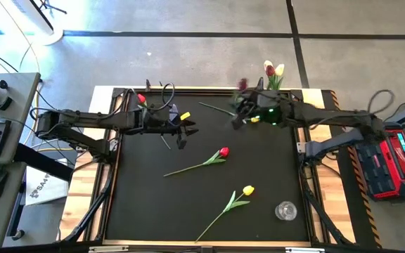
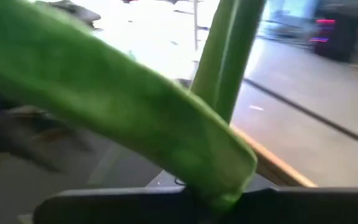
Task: Sort flowers into vase by color
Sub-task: Put the dark red flower into the yellow flower vase
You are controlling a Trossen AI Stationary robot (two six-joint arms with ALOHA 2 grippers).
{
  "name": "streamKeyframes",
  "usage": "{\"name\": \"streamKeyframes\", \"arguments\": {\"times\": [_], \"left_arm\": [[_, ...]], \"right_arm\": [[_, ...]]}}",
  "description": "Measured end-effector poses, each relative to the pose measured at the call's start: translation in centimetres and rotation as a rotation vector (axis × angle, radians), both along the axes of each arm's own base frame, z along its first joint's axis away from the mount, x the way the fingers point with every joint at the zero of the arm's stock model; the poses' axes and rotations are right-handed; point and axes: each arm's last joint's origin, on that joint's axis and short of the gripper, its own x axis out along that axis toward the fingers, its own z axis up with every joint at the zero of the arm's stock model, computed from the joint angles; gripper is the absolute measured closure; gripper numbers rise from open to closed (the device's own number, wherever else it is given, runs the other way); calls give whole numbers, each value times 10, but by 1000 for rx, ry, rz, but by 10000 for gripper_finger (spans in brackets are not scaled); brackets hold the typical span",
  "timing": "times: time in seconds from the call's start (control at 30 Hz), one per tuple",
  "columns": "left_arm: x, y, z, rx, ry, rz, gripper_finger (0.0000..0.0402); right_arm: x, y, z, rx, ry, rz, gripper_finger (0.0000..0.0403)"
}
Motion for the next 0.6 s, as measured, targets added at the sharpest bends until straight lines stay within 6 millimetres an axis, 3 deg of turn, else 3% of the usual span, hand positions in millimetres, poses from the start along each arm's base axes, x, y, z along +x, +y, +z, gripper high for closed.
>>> {"name": "streamKeyframes", "arguments": {"times": [0.33, 0.6], "left_arm": [[-1, 1, -1, 14, 16, 34, 246], [-1, 2, -1, 27, 18, 58, 246]], "right_arm": [[-88, -17, 28, -47, 30, -340, 403], [-134, -20, 33, -62, 56, -502, 403]]}}
